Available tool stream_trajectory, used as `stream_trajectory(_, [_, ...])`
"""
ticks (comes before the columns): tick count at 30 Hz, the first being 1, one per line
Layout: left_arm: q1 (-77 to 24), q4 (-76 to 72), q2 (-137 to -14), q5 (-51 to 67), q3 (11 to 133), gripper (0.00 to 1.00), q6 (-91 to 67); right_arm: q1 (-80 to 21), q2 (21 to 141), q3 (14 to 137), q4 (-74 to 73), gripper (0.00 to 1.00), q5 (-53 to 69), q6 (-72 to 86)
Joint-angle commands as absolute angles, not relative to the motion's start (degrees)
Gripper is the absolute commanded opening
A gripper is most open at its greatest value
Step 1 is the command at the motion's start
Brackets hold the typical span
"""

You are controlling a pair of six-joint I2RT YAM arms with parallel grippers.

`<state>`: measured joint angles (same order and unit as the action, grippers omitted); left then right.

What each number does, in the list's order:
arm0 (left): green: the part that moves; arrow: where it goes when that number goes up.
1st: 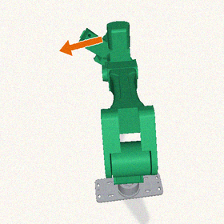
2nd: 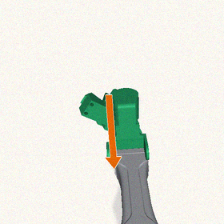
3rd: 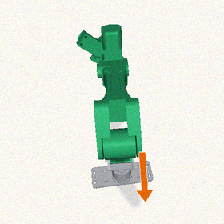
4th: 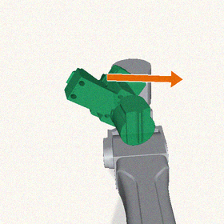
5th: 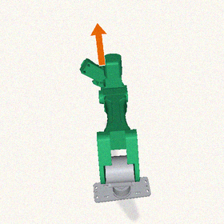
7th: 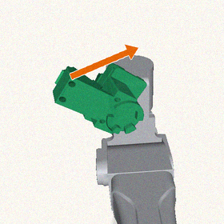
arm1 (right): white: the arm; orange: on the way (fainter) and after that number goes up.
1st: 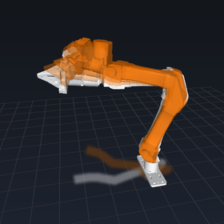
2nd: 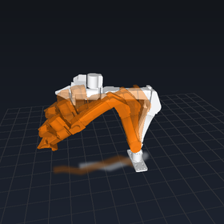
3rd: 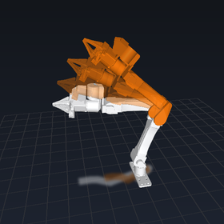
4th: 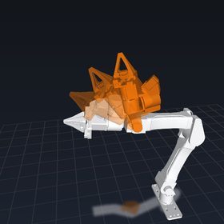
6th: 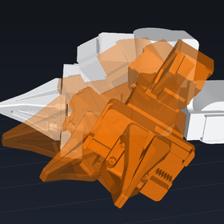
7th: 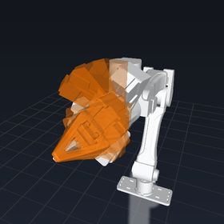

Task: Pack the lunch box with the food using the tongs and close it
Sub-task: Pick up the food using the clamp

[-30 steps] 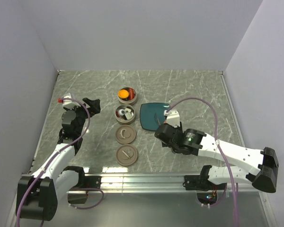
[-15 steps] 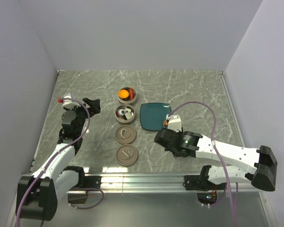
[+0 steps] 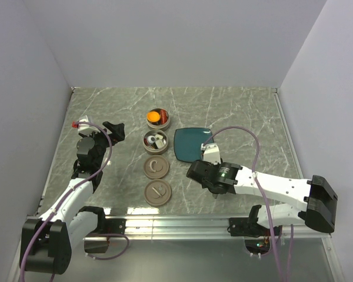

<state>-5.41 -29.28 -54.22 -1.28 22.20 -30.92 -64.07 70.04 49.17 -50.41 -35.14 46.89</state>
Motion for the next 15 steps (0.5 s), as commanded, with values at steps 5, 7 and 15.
stream_trajectory(5, [-5.1,-31.3,-53.4,-0.9,23.1,0.99,-31.1,-62.8,72.4,50.8,-48.4,0.51,-36.9,46.0])
stream_trajectory(7, [-5.1,-31.3,-53.6,-0.9,23.1,0.99,-31.1,-62.3,72.7,50.8,-48.3,0.52,-36.9,45.8])
stream_trajectory(15, [-5.1,-31.4,-53.3,-0.7,23.1,0.99,-31.0,-60.4,73.2,50.6,-47.1,0.51,-35.9,43.9])
